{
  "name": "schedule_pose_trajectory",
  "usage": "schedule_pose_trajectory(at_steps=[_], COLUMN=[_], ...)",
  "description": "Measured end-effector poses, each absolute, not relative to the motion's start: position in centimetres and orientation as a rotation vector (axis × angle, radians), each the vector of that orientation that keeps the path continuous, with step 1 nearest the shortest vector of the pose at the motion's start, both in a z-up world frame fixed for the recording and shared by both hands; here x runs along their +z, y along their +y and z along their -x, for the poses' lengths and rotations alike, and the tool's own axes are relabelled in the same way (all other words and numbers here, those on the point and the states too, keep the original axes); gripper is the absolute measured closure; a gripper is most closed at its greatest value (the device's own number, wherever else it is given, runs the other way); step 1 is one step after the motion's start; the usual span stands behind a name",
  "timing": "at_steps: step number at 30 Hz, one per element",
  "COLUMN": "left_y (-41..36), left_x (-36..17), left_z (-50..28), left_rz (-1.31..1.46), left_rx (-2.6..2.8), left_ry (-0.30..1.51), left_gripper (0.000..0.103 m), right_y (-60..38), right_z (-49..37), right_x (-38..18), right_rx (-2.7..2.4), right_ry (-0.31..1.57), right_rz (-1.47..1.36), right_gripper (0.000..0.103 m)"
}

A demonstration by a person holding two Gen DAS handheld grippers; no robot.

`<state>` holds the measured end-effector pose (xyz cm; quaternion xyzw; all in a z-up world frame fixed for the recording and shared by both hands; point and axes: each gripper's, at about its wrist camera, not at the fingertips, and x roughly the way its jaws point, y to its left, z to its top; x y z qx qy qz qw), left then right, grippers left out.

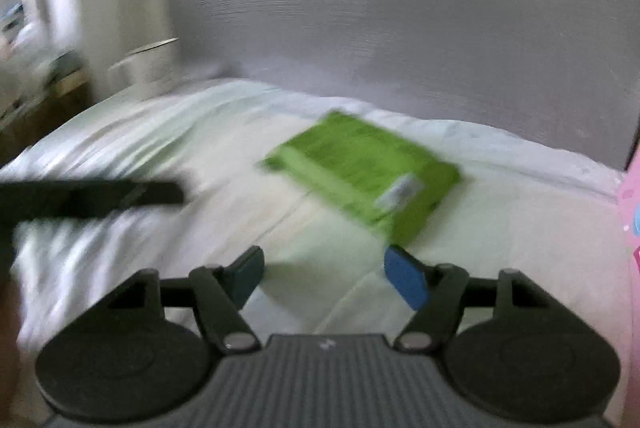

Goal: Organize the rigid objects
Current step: 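Grasp the green wet-wipes pack with the right gripper and lift it, then carry the green pack into the pink tin and open the right gripper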

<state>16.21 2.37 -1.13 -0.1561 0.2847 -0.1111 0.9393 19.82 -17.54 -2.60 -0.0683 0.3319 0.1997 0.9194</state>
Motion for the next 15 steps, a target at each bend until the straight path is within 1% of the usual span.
schedule_pose_trajectory(at_steps=[2,3,4,6,7,8,10,13,14,15], left_y=[2.8,2.8,2.4,1.4,0.8,0.0,-1.8,-3.6,-4.1,-4.3], left_x=[-0.6,-0.3,0.5,2.0,2.6,3.2,3.2,0.8,-0.6,-1.7], left_z=[-17.2,-17.8,-18.6,-19.9,-20.6,-21.7,-24.3,-29.0,-30.5,-31.3], left_rz=[0.375,0.392,0.385,0.325,0.288,0.233,0.116,0.067,0.085,0.103], left_rx=[-0.25,-0.28,-0.322,-0.33,-0.315,-0.313,-0.338,-0.379,-0.425,-0.446], left_ry=[0.613,0.631,0.645,0.633,0.613,0.594,0.596,0.709,0.785,0.822], left_gripper=[0.023,0.023,0.023,0.023,0.023,0.016,0.006,0.006,0.011,0.009], right_y=[-16.8,-16.6,-16.8,-17.4,-17.8,-18.4,-19.3,-20.3,-20.6,-20.5], right_z=[-18.8,-19.0,-19.4,-20.7,-21.6,-22.6,-24.1,-26.5,-27.6,-28.4], right_x=[-2.2,-2.0,-1.8,-1.0,-0.9,-0.8,-0.9,-1.8,-2.3,-2.8], right_rx=[0.391,0.372,0.363,0.355,0.345,0.337,0.332,0.305,0.32,0.333], right_ry=[0.642,0.616,0.592,0.576,0.579,0.586,0.614,0.667,0.704,0.745], right_rz=[0.229,0.257,0.267,0.237,0.213,0.18,0.129,0.08,0.056,0.042], right_gripper=[0.024,0.016,0.012,0.007,0.006,0.006,0.005,0.005,0.005,0.011])
